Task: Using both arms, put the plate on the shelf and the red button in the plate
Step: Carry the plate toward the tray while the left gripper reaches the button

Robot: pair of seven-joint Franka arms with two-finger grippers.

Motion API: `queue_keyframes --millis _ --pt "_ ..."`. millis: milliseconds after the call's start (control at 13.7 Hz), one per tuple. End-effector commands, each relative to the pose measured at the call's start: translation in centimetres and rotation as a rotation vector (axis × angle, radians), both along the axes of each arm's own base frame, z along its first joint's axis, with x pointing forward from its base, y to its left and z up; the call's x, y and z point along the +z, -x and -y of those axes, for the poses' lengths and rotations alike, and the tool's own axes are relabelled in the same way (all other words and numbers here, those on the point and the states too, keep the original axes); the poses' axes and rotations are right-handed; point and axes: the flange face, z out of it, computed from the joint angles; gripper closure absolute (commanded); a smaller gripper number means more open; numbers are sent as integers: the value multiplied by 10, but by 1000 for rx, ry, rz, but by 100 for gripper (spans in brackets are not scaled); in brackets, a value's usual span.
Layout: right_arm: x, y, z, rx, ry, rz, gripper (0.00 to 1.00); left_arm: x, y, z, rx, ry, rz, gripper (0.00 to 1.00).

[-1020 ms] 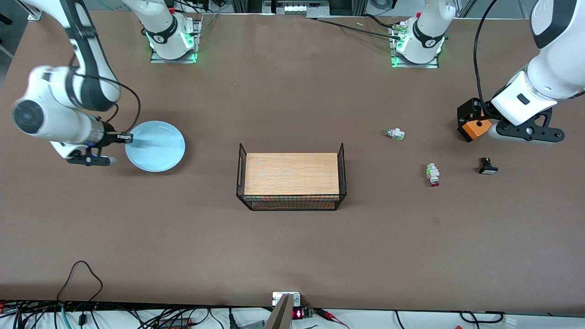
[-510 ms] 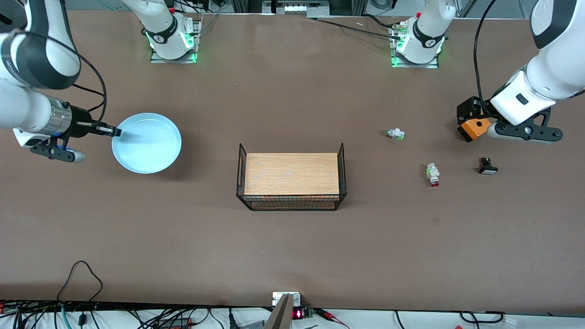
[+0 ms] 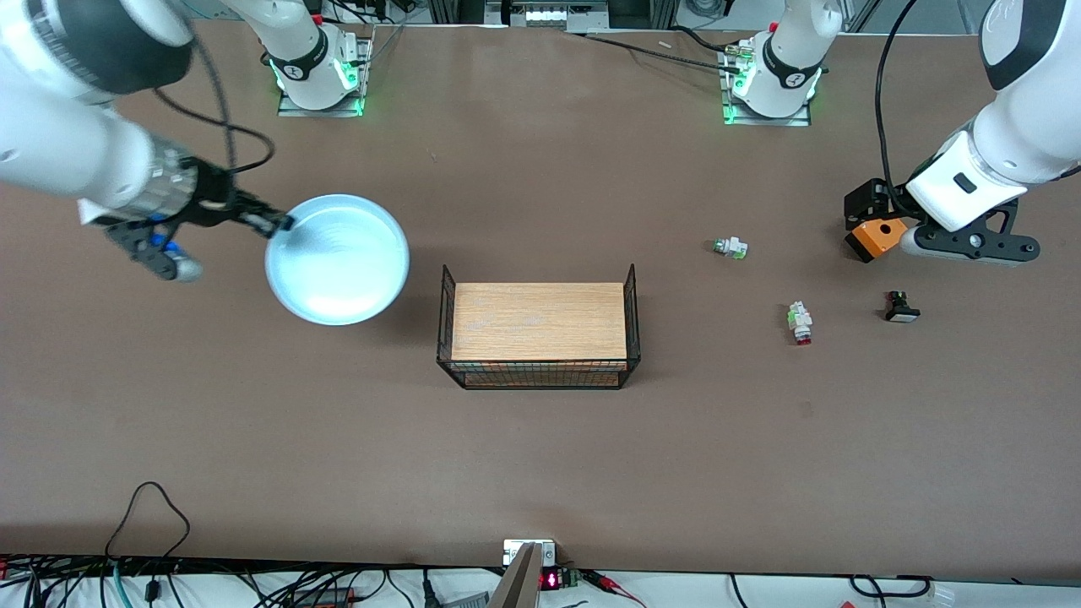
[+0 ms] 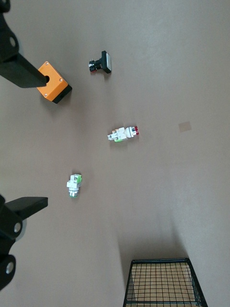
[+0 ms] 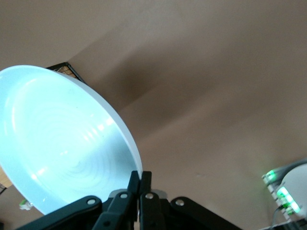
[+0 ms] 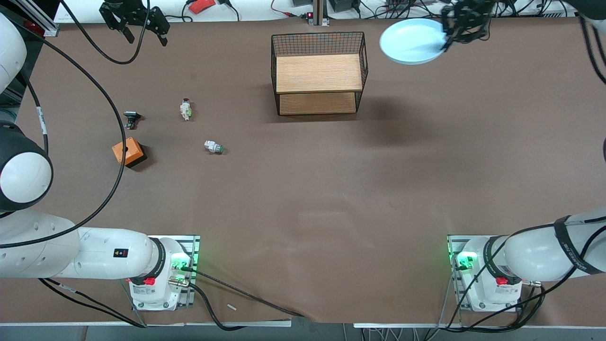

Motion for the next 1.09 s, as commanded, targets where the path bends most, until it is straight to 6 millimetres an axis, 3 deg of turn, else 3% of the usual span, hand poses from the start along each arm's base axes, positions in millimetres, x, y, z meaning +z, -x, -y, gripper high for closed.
queue_keyframes --millis 0,146,291,437,656,1020 --pt "-5 5 -66 -84 26 -39 100 -14 -9 -4 -9 8 -45 0" --pt "-9 10 -110 -150 23 -6 100 -51 -22 -15 -1 -17 -109 0" --pt "-21 13 -151 -213 11 29 100 -116 -36 -23 5 -36 -213 0" --pt "-31 14 -182 -275 -13 66 100 -169 -47 -22 10 -32 -198 0" --pt "-37 12 -194 -314 -28 87 100 -246 -55 -40 38 -16 -123 0" --pt "-62 11 -208 -312 -20 75 100 -334 -26 -40 46 6 22 0"
